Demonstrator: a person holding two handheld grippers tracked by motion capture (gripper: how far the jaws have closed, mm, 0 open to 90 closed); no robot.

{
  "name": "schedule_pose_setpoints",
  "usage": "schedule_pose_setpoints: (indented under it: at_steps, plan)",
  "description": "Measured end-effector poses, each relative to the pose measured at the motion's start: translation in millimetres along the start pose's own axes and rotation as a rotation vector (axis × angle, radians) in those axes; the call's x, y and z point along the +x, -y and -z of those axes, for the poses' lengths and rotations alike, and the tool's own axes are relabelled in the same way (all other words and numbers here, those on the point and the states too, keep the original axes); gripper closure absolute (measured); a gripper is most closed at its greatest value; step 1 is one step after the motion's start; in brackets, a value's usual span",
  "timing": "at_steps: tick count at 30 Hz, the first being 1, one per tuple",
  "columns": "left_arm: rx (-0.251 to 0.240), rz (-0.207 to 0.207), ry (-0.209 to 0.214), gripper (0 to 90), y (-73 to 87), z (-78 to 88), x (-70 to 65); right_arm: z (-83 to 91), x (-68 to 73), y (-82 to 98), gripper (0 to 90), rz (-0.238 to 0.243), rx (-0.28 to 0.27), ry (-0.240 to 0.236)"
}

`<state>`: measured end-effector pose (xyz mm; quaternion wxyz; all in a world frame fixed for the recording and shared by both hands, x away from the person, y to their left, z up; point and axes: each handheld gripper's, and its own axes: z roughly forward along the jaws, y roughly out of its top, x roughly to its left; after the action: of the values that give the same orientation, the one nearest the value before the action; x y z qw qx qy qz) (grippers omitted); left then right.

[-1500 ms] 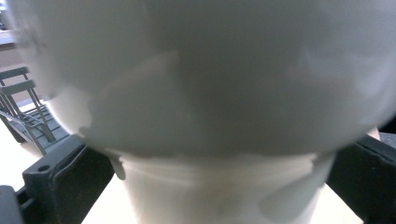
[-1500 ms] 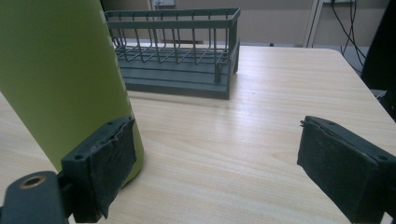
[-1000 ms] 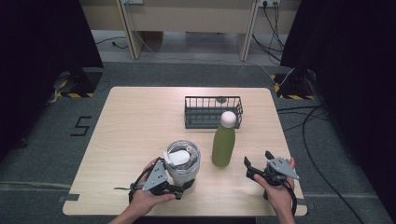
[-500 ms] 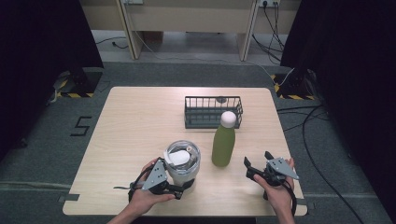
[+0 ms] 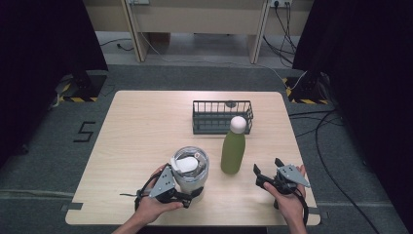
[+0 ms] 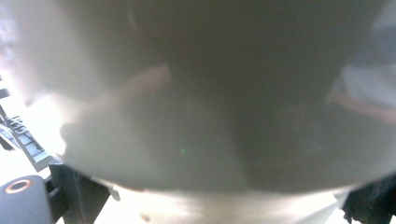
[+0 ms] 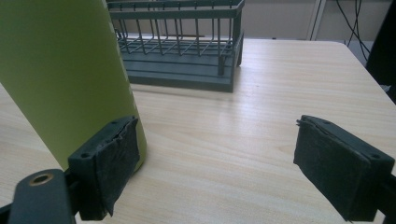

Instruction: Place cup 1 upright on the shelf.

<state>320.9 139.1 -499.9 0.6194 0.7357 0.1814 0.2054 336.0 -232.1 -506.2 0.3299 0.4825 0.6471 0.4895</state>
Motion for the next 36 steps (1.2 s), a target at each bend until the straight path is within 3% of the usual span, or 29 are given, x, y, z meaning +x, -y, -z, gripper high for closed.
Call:
schedule_pose_setpoints:
  at_steps: [14, 18, 24, 36]
  plan:
    - [0.013, 0.02, 0.001, 8.4, -1.9, -2.6, 0.2, 0.3, -1.6, 0.7, 14.3, -0.007, 0.0, 0.002]
    - [0.02, -0.001, -0.005, 8.5, -3.7, -2.9, -0.1, 0.3, -2.6, 1.1, 14.4, -0.012, 0.001, 0.004]
    - [-0.006, 0.022, -0.007, 8.5, -11.4, -3.9, 2.3, 0.3, -2.9, 1.2, 14.4, -0.016, 0.0, 0.007]
    - [-0.023, -0.007, -0.047, 8.6, -26.2, -8.5, 11.2, 0.6, -4.3, 1.4, 14.5, -0.022, -0.003, 0.014]
